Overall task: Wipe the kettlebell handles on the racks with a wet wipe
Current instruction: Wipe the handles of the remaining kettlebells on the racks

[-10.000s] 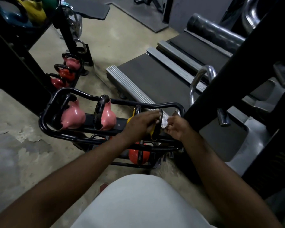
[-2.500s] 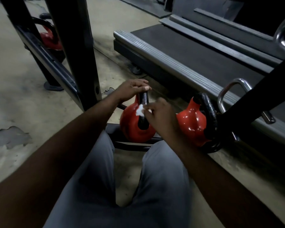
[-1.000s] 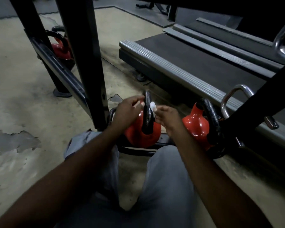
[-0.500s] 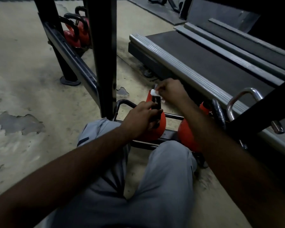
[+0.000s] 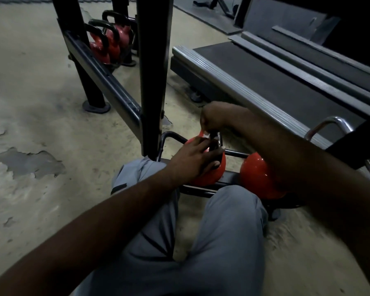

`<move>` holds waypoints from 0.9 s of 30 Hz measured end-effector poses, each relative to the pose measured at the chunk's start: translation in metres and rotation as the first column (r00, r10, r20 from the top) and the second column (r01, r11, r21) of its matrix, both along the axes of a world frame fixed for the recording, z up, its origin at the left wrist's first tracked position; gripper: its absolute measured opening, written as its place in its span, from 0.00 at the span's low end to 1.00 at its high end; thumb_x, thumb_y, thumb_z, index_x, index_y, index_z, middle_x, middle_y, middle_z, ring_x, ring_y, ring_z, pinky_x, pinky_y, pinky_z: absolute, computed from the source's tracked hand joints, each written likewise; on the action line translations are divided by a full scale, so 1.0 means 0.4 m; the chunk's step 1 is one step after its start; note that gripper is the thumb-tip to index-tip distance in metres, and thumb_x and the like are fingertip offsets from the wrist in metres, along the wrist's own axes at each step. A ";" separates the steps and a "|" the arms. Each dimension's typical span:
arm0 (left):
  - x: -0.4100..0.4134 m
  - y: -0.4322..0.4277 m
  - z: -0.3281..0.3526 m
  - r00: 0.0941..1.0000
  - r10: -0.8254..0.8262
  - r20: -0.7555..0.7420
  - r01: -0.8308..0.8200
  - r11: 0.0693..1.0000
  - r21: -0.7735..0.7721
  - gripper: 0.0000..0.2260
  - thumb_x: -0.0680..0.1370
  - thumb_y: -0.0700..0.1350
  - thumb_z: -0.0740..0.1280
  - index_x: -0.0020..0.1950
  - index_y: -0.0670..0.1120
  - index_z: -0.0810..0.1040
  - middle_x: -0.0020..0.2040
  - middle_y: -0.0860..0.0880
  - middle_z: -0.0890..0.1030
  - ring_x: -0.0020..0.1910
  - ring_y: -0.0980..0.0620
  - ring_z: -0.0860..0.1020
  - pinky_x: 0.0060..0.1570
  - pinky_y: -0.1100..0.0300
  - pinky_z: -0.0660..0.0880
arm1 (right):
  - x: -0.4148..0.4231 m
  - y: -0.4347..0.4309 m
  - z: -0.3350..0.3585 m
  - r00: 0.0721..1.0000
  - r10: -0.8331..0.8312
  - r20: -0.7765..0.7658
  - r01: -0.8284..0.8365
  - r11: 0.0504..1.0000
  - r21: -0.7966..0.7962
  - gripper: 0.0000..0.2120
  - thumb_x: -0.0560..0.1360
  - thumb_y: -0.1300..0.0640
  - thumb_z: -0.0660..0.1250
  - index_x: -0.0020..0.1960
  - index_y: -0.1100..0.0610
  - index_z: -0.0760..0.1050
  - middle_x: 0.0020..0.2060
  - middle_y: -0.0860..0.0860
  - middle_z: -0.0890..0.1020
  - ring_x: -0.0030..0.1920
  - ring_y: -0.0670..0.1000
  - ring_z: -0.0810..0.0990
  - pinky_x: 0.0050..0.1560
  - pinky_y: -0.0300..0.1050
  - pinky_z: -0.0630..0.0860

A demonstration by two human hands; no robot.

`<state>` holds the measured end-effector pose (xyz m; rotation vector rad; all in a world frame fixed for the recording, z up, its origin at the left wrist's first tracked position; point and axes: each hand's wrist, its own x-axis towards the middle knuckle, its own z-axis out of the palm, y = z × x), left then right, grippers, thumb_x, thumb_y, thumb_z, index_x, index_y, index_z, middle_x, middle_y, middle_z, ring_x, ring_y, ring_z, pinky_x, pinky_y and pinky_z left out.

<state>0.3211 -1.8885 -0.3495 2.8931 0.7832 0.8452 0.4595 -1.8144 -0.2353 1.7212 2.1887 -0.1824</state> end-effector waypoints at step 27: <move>0.019 0.021 -0.010 0.988 0.027 0.150 -0.005 0.990 -0.143 0.21 0.80 0.54 0.65 0.72 0.50 0.72 0.75 0.45 0.67 0.75 0.48 0.63 0.71 0.51 0.67 | 0.141 -0.058 -0.121 0.445 -0.302 -0.843 0.604 0.796 0.033 0.08 0.77 0.53 0.68 0.53 0.51 0.84 0.46 0.46 0.84 0.46 0.45 0.83 0.46 0.42 0.79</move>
